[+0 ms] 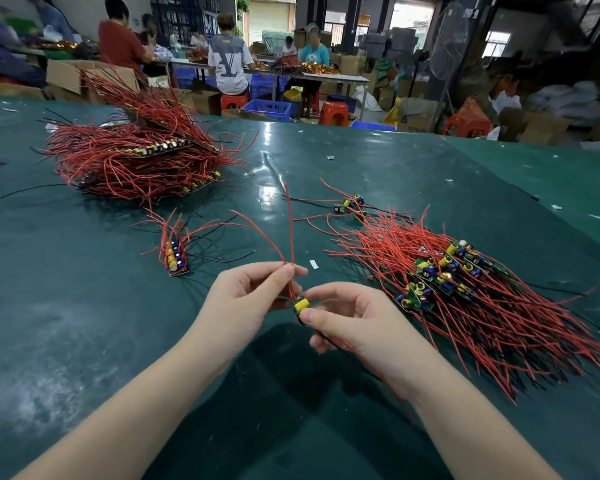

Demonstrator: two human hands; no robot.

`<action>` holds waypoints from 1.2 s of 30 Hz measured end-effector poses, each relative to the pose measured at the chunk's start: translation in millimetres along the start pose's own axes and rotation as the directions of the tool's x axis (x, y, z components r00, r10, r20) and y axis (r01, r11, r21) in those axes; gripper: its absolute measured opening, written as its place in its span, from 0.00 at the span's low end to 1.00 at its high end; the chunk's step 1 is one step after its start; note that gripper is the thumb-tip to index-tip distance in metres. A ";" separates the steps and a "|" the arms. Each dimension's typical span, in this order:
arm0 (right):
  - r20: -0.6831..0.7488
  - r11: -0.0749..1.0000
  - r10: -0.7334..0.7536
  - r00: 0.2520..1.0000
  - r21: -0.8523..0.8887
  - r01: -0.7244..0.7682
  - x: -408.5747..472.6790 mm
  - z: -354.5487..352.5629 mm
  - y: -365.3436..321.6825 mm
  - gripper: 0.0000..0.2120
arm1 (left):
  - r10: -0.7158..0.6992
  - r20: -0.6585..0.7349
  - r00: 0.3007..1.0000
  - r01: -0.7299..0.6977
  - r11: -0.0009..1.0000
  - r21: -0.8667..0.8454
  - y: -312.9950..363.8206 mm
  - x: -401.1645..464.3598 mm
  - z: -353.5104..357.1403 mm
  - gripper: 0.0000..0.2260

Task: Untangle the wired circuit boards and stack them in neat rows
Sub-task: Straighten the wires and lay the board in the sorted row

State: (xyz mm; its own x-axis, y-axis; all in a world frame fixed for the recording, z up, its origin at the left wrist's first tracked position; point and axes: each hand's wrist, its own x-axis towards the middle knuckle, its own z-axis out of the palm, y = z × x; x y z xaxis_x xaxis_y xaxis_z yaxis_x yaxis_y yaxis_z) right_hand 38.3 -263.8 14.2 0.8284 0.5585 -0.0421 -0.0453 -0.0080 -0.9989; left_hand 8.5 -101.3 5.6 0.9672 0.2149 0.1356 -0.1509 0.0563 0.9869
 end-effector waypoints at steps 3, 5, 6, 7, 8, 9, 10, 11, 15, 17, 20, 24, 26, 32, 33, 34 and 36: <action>-0.003 1.000 0.010 1.000 -0.026 -0.010 0.8 0.5 1.7 0.06 | 0.026 0.004 1.000 -0.026 0.999 0.030 1.0 2.7 -4.1 0.09; -0.007 0.999 0.021 1.000 -0.033 -0.022 2.1 1.1 2.8 0.06 | 0.072 0.014 0.997 -0.073 0.995 0.071 1.5 4.7 -6.7 0.11; -0.010 0.999 0.022 1.000 -0.039 -0.022 2.7 1.2 3.1 0.06 | 0.088 0.014 0.996 -0.089 0.993 0.076 1.5 4.9 -7.0 0.11; -0.014 0.999 0.016 1.000 -0.048 -0.017 2.7 1.3 3.1 0.06 | 0.093 0.009 0.996 -0.094 0.993 0.066 1.4 4.9 -6.4 0.11; -0.019 0.998 0.007 1.000 -0.059 -0.008 2.7 1.2 3.1 0.06 | 0.088 -0.001 0.996 -0.088 0.995 0.041 1.0 4.9 -5.8 0.10; -0.023 0.997 -0.004 1.000 -0.072 0.003 2.6 1.0 2.9 0.06 | 0.074 -0.017 0.997 -0.074 0.997 0.003 0.7 5.4 -5.1 0.09; -0.024 0.996 -0.015 1.000 -0.085 0.013 2.2 0.7 2.5 0.06 | 0.050 -0.035 0.998 -0.051 0.997 -0.049 0.9 5.8 -5.2 0.07; -0.022 0.995 -0.024 0.999 -0.096 0.022 2.2 0.3 2.4 0.06 | 0.017 -0.051 0.999 -0.023 0.993 -0.112 1.0 6.4 -5.6 0.07; -0.028 0.992 -0.031 0.999 -0.127 0.027 2.9 -0.8 3.2 0.07 | -0.086 -0.046 0.995 0.067 0.948 -0.311 1.0 7.8 -8.1 0.06; -0.033 0.990 -0.025 0.999 -0.143 0.020 3.7 -1.0 4.3 0.06 | -0.084 -0.062 0.995 0.064 0.959 -0.278 0.7 8.1 -8.6 0.04; -0.031 0.987 -0.028 0.999 -0.160 0.023 5.0 -1.1 6.4 0.06 | -0.058 -0.095 0.994 0.043 0.987 -0.153 1.0 8.2 -11.1 0.02; -0.019 0.983 -0.028 0.999 -0.180 0.024 5.7 -1.0 6.9 0.06 | -0.028 -0.110 0.994 0.019 0.996 -0.085 -1.7 9.6 -15.1 0.02; -0.015 0.978 -0.032 0.999 -0.208 0.028 6.3 0.1 5.9 0.06 | 0.037 -0.123 0.992 -0.034 0.999 0.028 -5.5 10.2 -14.7 0.04; -0.037 0.948 -0.048 0.998 -0.315 0.034 8.2 4.4 8.3 0.08 | 0.177 -0.005 0.984 -0.163 0.920 0.356 -14.9 11.2 -13.9 0.12; -0.036 0.944 -0.047 0.998 -0.328 0.033 8.6 4.8 9.0 0.08 | 0.149 0.011 0.989 -0.144 0.931 0.336 -15.1 11.7 -13.9 0.13; -0.037 0.939 -0.048 0.998 -0.343 0.032 9.0 4.7 9.9 0.08 | 0.110 0.016 0.994 -0.110 0.955 0.274 -14.6 12.0 -13.9 0.13; -0.054 0.921 -0.062 0.997 -0.387 0.036 10.2 3.6 12.0 0.06 | 0.021 0.003 1.000 -0.021 0.997 0.078 -11.4 11.5 -13.8 0.12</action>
State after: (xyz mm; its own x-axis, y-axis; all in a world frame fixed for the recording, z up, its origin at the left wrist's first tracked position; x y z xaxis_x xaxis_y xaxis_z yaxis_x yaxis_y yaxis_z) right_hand 44.1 -255.2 1.9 0.8585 0.5125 0.0188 0.2045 -0.3085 -0.9290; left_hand 18.5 -86.0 -5.2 0.9645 0.2128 0.1563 -0.1546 -0.0247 0.9877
